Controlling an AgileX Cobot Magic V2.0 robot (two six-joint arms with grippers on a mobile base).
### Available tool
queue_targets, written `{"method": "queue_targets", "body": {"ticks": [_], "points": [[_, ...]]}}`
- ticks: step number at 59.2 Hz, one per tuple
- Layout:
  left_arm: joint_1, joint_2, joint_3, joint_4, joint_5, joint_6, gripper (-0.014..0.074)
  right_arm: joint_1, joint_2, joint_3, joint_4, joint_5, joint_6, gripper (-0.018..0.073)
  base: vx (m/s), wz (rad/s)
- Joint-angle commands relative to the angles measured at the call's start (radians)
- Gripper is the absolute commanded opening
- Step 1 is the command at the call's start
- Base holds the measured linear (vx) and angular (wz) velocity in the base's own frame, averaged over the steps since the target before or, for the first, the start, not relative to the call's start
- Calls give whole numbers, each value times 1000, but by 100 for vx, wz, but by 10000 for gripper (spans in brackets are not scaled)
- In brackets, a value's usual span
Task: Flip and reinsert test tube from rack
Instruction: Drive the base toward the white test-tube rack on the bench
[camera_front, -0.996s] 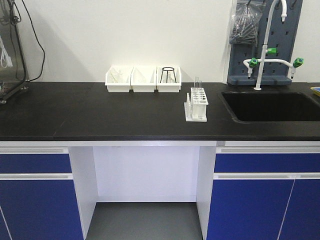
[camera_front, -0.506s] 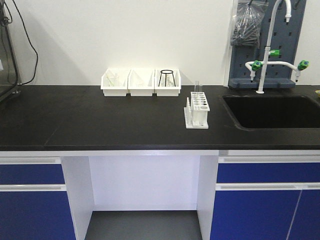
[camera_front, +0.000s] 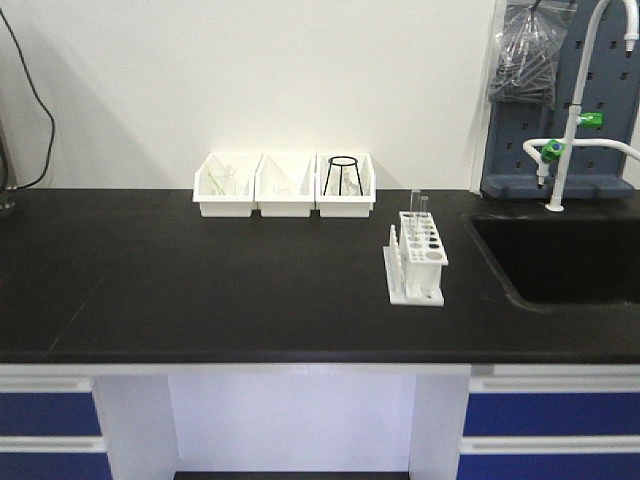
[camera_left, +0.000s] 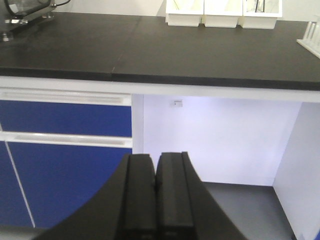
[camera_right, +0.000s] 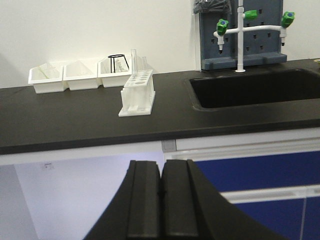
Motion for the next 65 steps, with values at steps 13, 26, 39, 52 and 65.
{"method": "queue_targets", "body": {"ticks": [13,26,39,52,65], "points": [[-8,1,2,-5,-83,0,-6,-4,-8,0,-5,-89,-8,-8,48,4],[-8,1,2,-5,-83,0,-6,-4,-8,0,-5,-89,-8,-8,48,2],[-8,1,2,-5,-83,0,-6,-4,-8,0,-5,-88,-8,-9,44,-7],[-8,1,2,-5,-83,0,-6,-4,-8,0,-5,-88,-8,-9,40,-11],[-8,1,2,-5,-83,0,-6,-4,-8,0,-5,-88,-8,-9,33,-4]]}}
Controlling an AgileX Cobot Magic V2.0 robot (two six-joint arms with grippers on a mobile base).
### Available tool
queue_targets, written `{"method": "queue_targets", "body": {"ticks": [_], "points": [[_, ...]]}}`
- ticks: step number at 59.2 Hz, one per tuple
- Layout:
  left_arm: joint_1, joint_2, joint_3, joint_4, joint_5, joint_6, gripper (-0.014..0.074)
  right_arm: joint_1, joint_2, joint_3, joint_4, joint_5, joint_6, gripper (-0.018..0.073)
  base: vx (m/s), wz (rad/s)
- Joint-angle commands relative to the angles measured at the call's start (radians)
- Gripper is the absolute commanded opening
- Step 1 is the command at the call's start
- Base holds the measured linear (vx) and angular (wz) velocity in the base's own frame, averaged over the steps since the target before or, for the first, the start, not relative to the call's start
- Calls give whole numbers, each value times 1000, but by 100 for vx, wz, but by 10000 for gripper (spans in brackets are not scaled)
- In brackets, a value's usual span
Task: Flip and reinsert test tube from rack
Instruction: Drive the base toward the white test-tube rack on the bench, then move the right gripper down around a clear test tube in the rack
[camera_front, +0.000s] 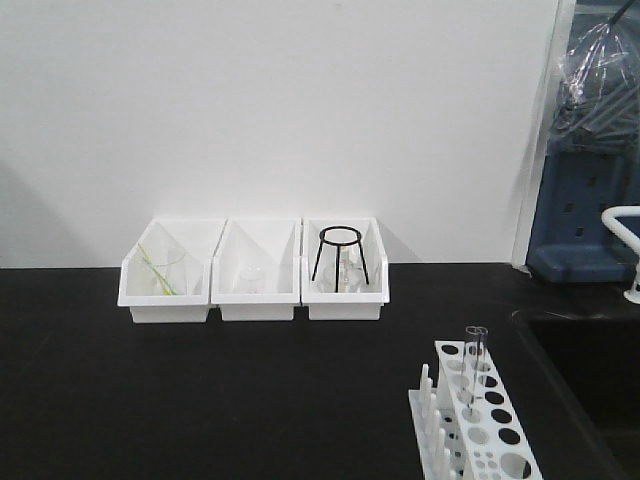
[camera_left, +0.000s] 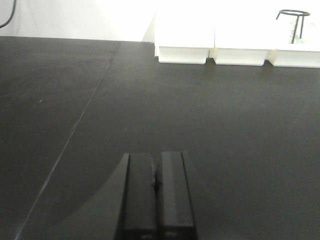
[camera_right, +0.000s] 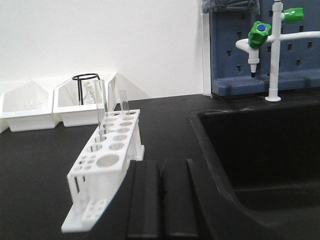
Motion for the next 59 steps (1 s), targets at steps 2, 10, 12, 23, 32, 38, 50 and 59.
{"method": "queue_targets", "body": {"ticks": [2,10,12,23,32,38,50,59], "points": [[-8,1,2,-5,-83,0,-6,-4,-8,0,-5,-89,-8,-9,29,-2],[-8,1,2,-5,-83,0,-6,-4,-8,0,-5,-89,-8,-9,26,-2],[-8,1,2,-5,-83,0,-6,-4,-8,0,-5,-89,-8,-9,22,-4],[-8,1,2,-5,-83,0,-6,-4,-8,0,-5,-89,-8,-9,16,-4],[-8,1,2,-5,-83,0,-6,-4,-8,0,-5,-89,-8,-9,6,-3],[-8,1,2,-5,-83,0,-6,-4,-8,0,-5,-89,-8,-9,1,-1],[-8,1,2,-5,-83,0,-6,-4,-8,0,-5,-90,-8,-9,0,0],[-8,1,2,-5,-83,0,-6,-4,-8,0,0,-208,1,-9,0,0]]}}
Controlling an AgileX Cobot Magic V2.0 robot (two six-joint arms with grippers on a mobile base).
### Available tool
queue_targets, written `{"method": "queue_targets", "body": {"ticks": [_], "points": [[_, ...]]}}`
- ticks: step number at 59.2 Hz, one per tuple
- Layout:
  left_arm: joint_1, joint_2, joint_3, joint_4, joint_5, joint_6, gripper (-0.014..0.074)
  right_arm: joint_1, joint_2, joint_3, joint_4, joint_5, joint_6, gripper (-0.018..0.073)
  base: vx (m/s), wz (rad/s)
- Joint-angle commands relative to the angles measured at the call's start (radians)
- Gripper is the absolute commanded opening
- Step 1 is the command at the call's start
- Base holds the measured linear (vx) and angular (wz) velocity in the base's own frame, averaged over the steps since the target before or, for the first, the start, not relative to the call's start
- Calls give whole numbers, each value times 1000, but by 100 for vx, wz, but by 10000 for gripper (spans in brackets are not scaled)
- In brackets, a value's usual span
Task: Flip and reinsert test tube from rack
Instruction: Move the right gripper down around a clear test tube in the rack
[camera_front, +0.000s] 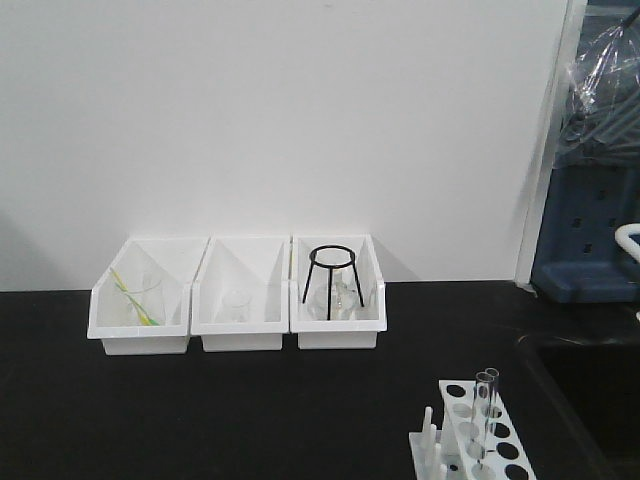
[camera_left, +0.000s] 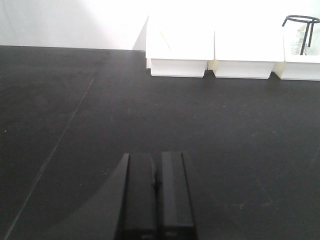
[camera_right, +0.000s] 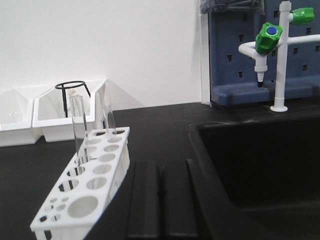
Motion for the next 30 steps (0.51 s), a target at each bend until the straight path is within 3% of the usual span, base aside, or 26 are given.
{"method": "queue_targets", "body": {"ticks": [1,7,21,30], "points": [[-8,1,2,-5,-83,0,-6,-4,-8,-2,6,-219,7,-9,0,0],[-8,1,2,-5,-83,0,-6,-4,-2,-63,6,-344,11,-9,0,0],[-8,1,2,-5,-83,0,-6,-4,311,-406,-20,-335,-127,-9,0,0],[-8,1,2,-5,-83,0,-6,-4,532,-530,-20,-342,-127,-9,0,0]]}}
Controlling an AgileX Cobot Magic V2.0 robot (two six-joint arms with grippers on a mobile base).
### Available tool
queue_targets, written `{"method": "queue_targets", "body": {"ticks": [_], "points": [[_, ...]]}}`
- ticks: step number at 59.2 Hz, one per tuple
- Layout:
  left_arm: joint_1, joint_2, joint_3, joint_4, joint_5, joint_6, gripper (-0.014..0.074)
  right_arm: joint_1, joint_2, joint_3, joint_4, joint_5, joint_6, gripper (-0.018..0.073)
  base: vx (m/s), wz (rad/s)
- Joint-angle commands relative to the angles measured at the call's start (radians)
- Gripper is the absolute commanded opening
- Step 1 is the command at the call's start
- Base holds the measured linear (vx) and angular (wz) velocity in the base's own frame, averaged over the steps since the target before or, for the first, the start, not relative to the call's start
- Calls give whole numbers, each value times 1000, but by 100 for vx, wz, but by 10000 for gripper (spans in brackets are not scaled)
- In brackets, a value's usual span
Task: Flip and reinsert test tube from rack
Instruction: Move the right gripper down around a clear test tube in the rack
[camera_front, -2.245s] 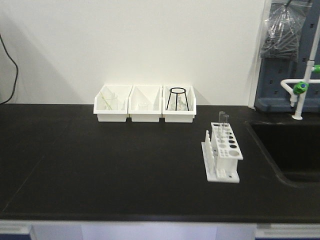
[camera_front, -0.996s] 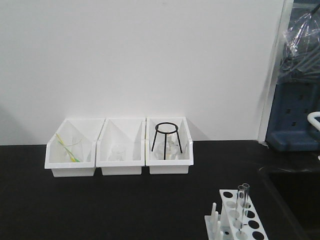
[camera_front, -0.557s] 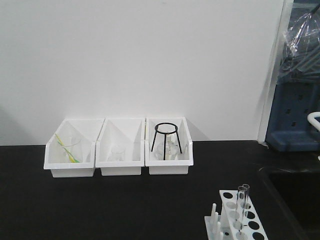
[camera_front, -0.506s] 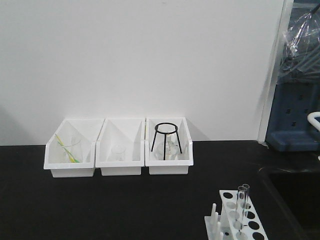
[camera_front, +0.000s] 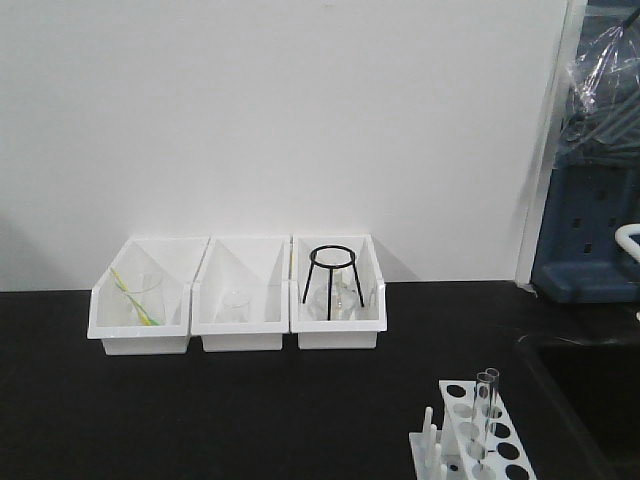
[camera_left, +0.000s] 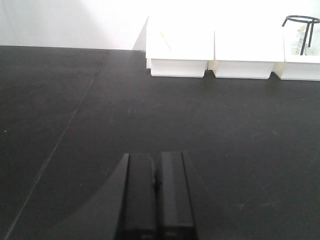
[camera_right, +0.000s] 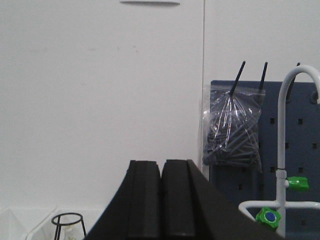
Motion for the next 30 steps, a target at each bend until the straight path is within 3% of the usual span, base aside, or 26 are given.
{"method": "queue_targets", "body": {"ticks": [1,21,30], "points": [[-8,1,2,-5,-83,0,-6,-4,136,-87,-10,-71,-16,-9,0,0],[-8,1,2,-5,-83,0,-6,-4,310,-105,-11,-115,33,-5,0,0],[-8,1,2,-5,-83,0,-6,-4,343,-105,-11,-110,33,55,0,0]]}}
